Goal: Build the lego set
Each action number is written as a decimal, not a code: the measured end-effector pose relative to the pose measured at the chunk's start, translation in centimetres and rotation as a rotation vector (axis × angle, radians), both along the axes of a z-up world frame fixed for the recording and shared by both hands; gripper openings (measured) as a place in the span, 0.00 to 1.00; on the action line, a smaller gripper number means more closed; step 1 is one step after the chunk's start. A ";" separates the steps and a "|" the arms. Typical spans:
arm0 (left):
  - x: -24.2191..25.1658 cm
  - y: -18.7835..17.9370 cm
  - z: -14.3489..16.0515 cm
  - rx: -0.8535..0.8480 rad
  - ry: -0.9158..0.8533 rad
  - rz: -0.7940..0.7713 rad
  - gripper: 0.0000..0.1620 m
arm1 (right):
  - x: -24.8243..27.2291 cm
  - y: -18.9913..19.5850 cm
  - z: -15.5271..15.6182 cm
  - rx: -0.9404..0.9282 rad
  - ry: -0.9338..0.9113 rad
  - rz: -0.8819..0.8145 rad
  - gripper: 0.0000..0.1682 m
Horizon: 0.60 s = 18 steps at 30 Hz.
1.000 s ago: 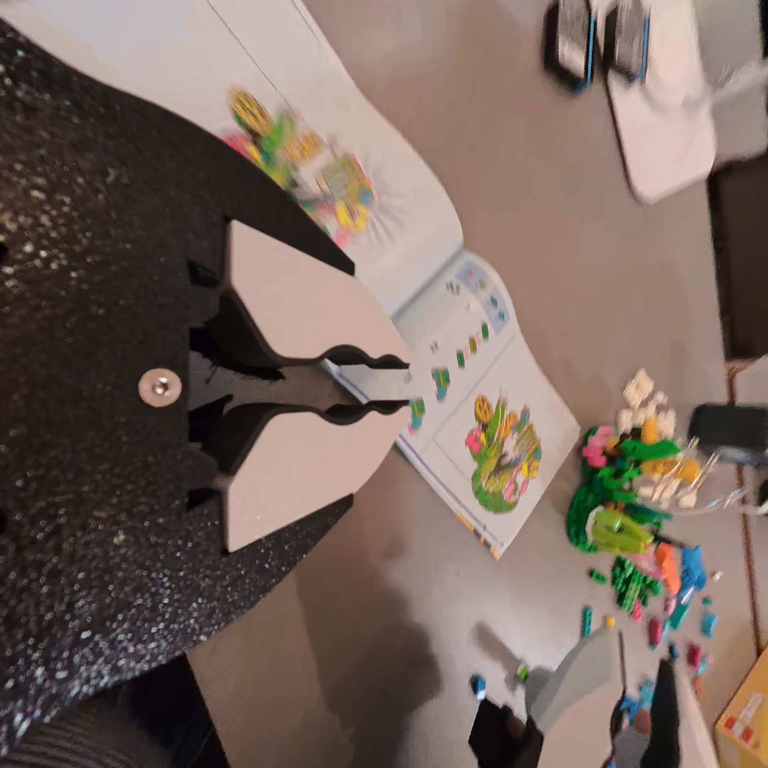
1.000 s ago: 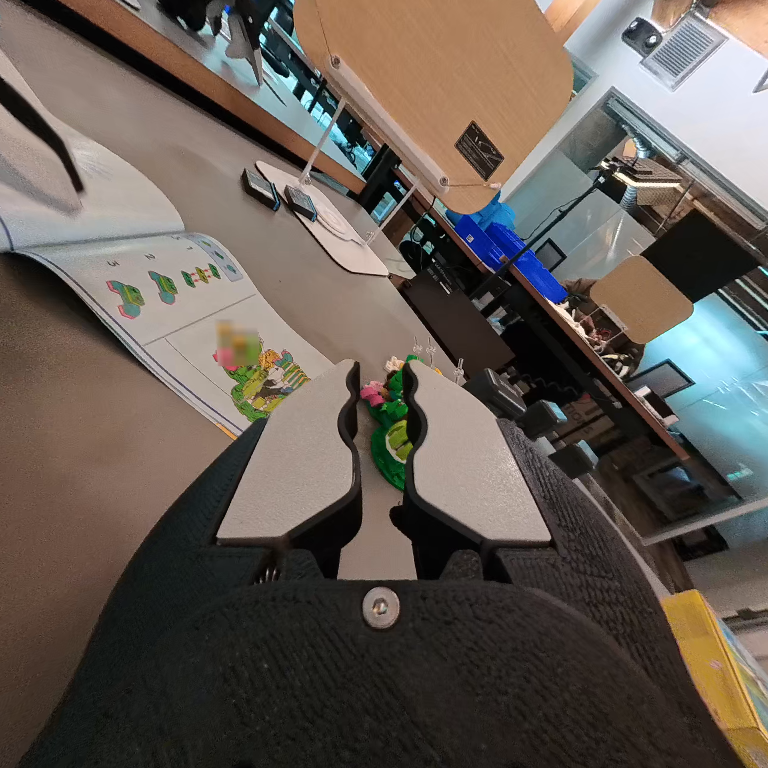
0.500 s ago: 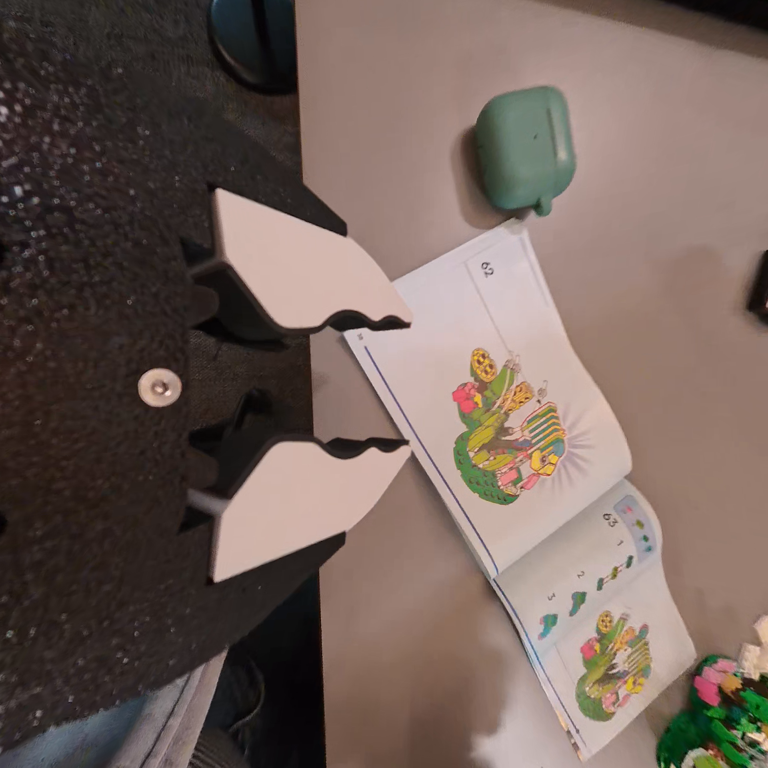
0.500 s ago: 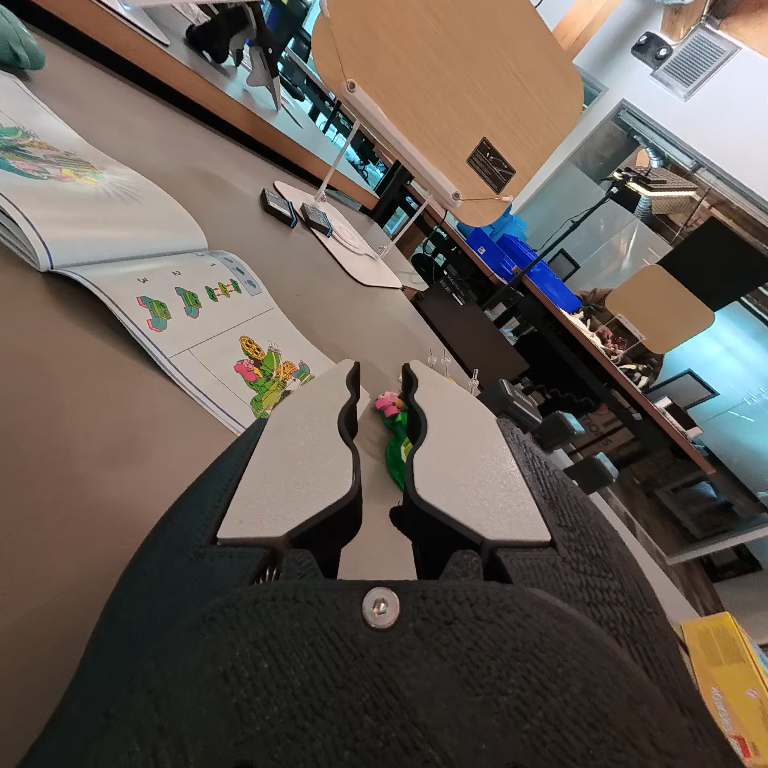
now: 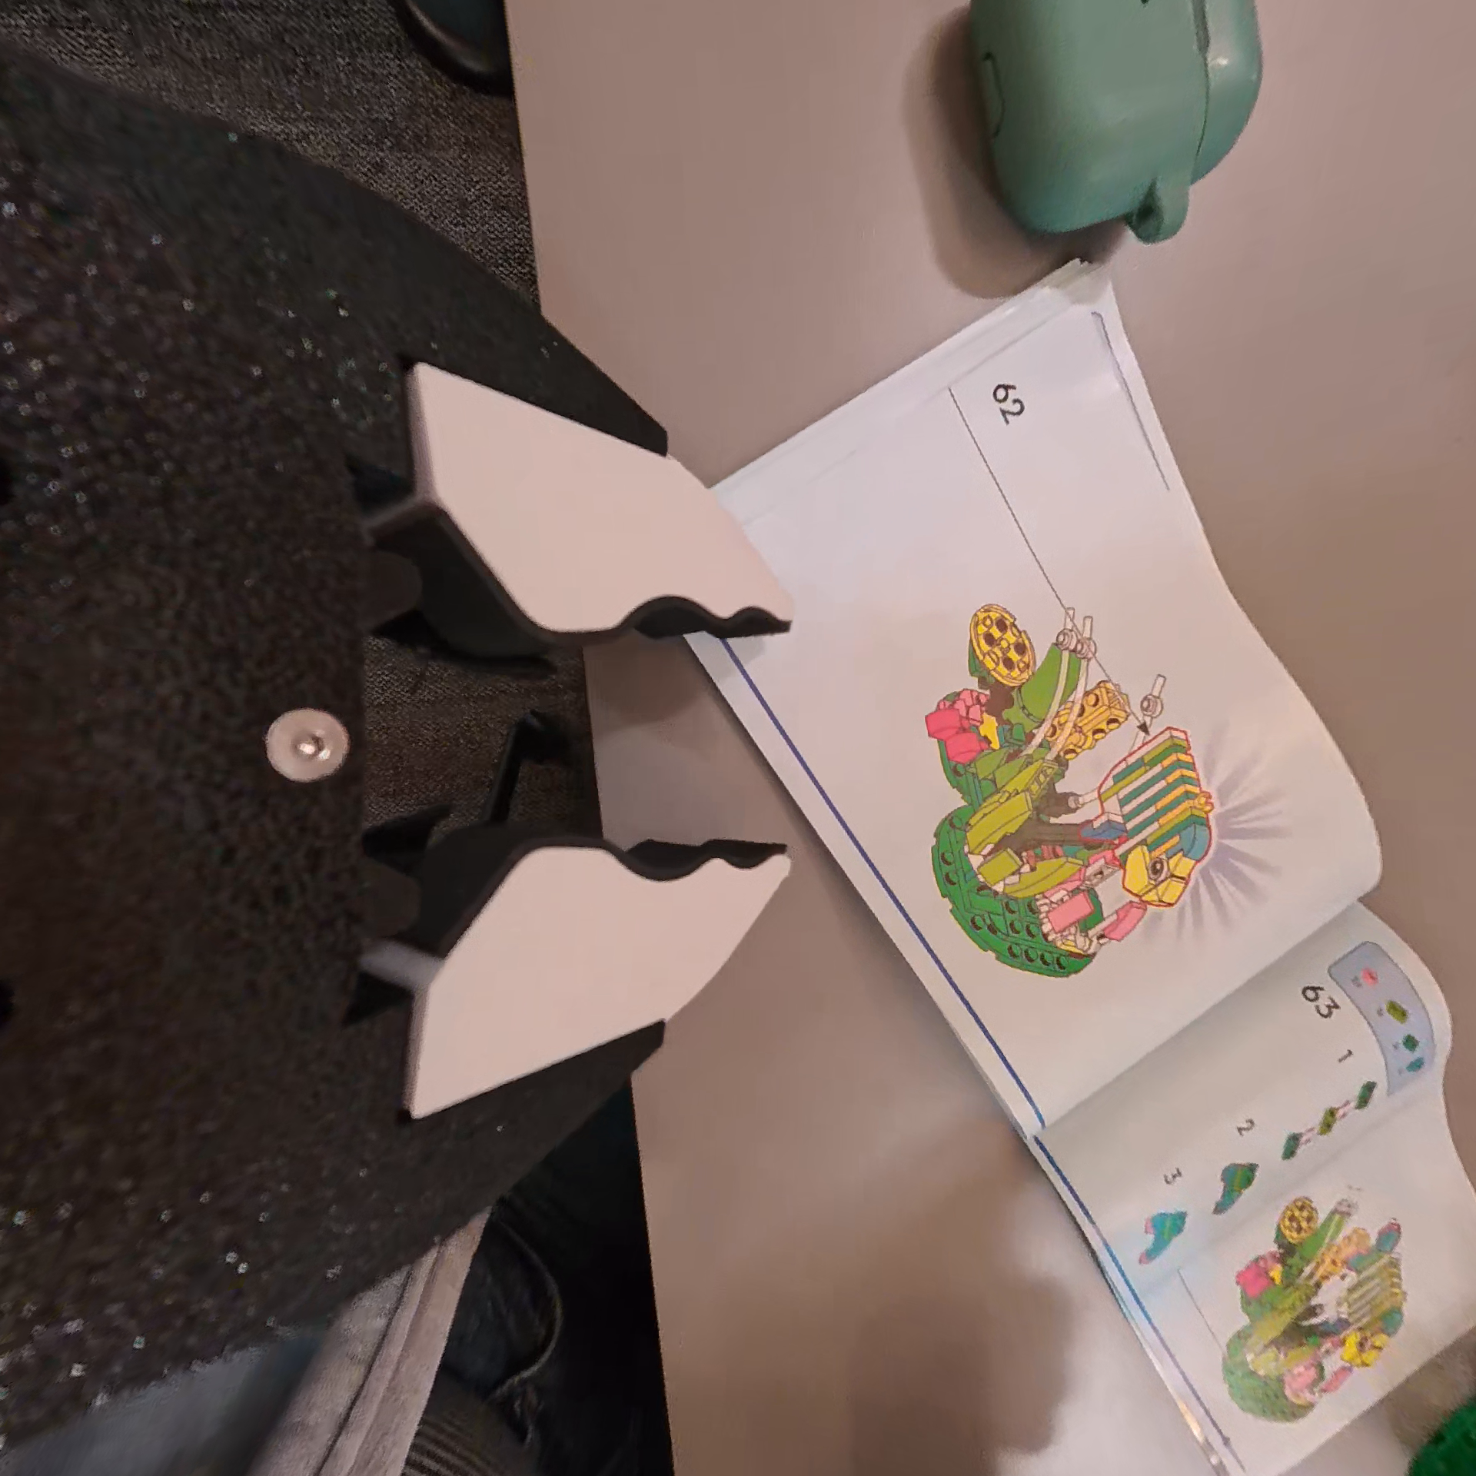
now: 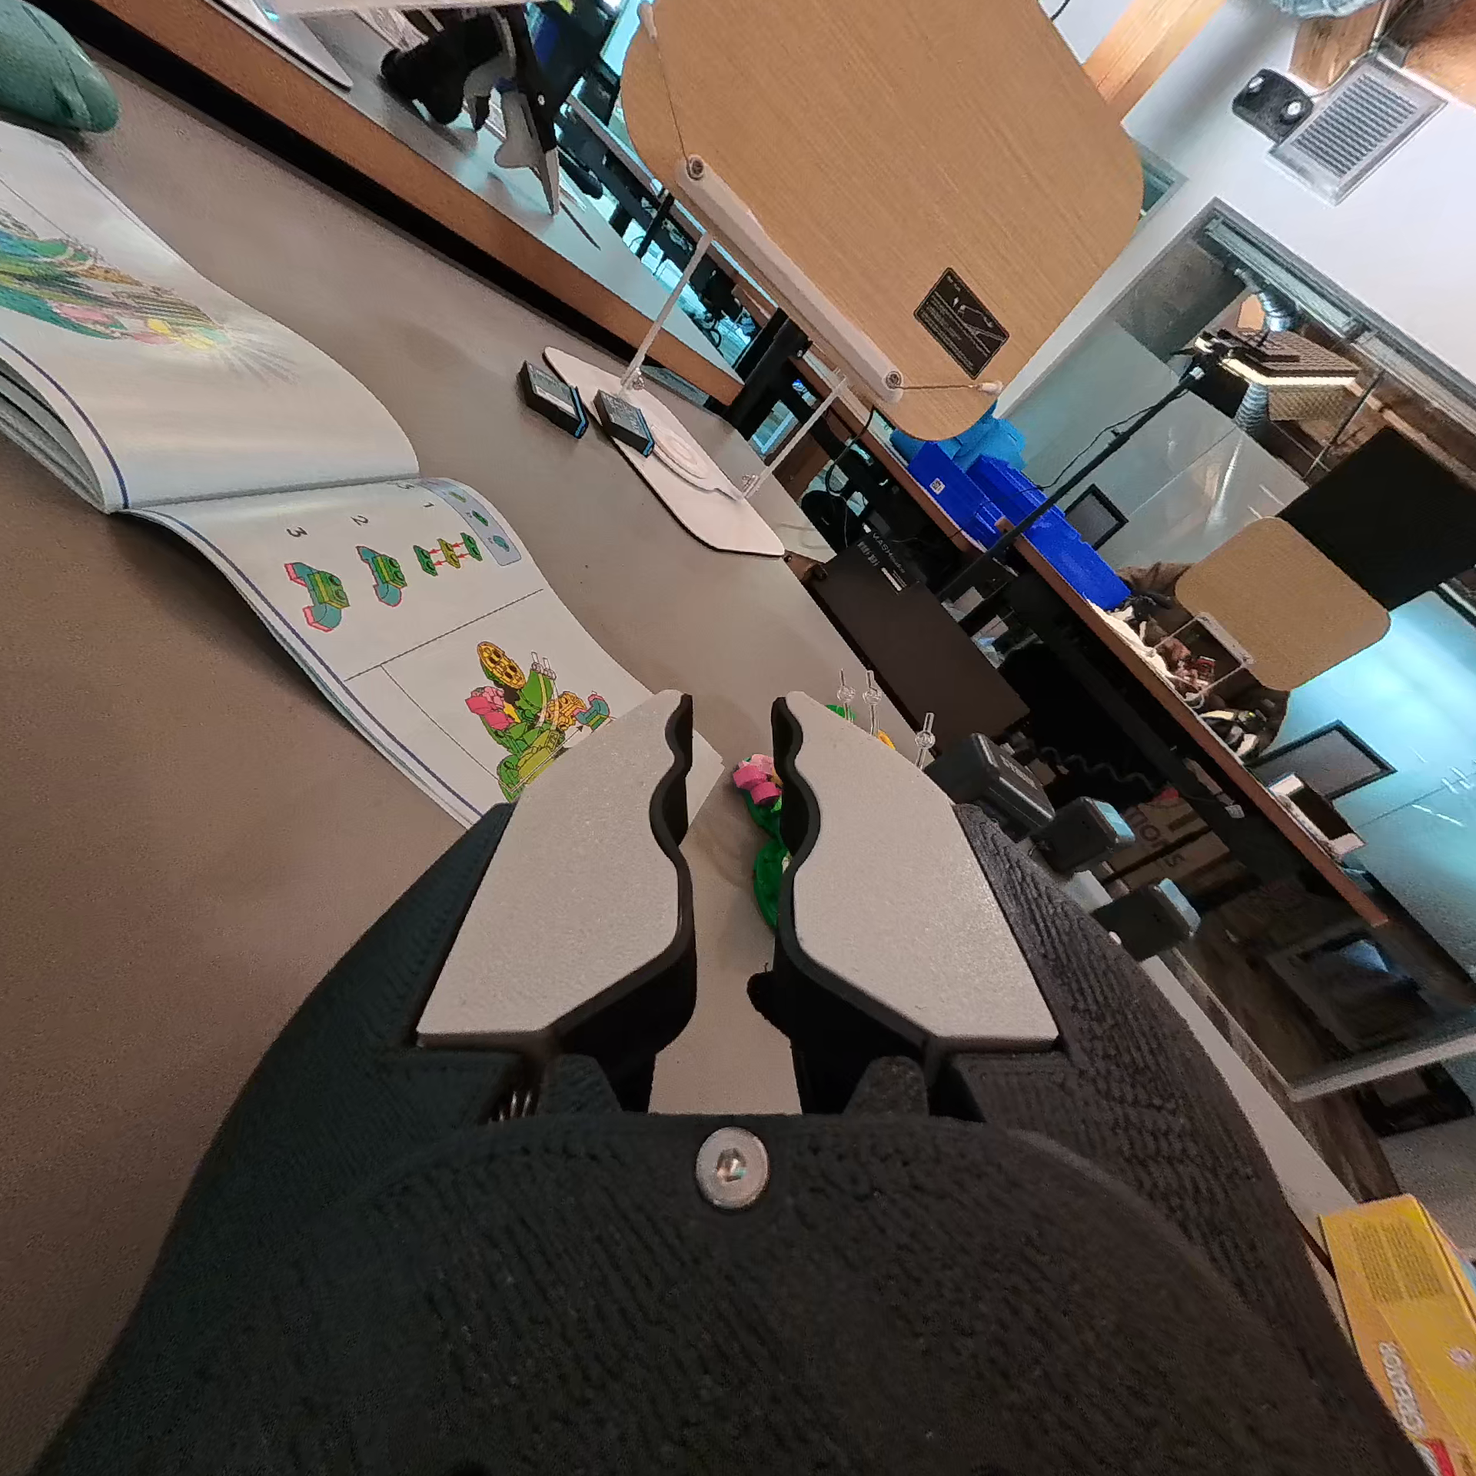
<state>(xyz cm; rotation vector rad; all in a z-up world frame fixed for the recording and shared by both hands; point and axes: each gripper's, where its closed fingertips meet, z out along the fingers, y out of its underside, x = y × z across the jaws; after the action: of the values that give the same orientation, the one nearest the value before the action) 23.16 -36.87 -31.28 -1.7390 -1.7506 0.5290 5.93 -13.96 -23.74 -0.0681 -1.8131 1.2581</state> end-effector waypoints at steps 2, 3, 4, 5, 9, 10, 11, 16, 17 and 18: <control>0.0 0.2 -0.2 0.011 -0.008 -0.008 0.29 | -0.1 0.0 0.0 -0.001 -0.001 0.001 0.11; -0.1 0.3 -0.3 0.018 -0.012 -0.010 0.29 | -0.1 0.0 0.0 -0.001 -0.003 0.001 0.10; 0.0 0.4 -0.4 0.024 -0.019 -0.011 0.29 | -0.1 0.0 0.0 -0.001 -0.004 0.001 0.11; 0.0 0.4 -0.5 0.029 -0.024 -0.011 0.29 | -0.1 0.0 0.0 -0.001 -0.004 0.001 0.11; 0.0 0.7 -0.4 0.064 -0.036 -0.009 0.32 | -0.2 0.1 -0.1 0.001 -0.009 0.001 0.10; 0.0 0.9 -0.3 0.083 -0.037 -0.010 0.33 | -0.2 0.1 -0.1 0.002 -0.010 0.002 0.10; 0.1 1.1 -0.2 0.104 -0.038 -0.011 0.34 | -0.3 0.1 -0.1 0.003 -0.010 0.002 0.10; 0.5 2.2 -0.1 0.151 -0.057 -0.026 0.35 | -0.3 0.2 -0.1 0.007 -0.012 0.003 0.10; 0.6 2.4 -0.1 0.150 -0.064 -0.033 0.35 | -0.3 0.2 -0.1 0.009 -0.012 0.003 0.10; 0.7 2.7 -0.1 0.148 -0.070 -0.042 0.35 | -0.3 0.3 -0.2 0.010 -0.013 0.004 0.10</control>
<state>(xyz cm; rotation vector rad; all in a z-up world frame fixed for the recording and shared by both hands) 23.88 -34.18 -31.38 -1.7040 -1.7507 0.3154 5.64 -13.69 -23.90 -0.0666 -1.8313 1.2537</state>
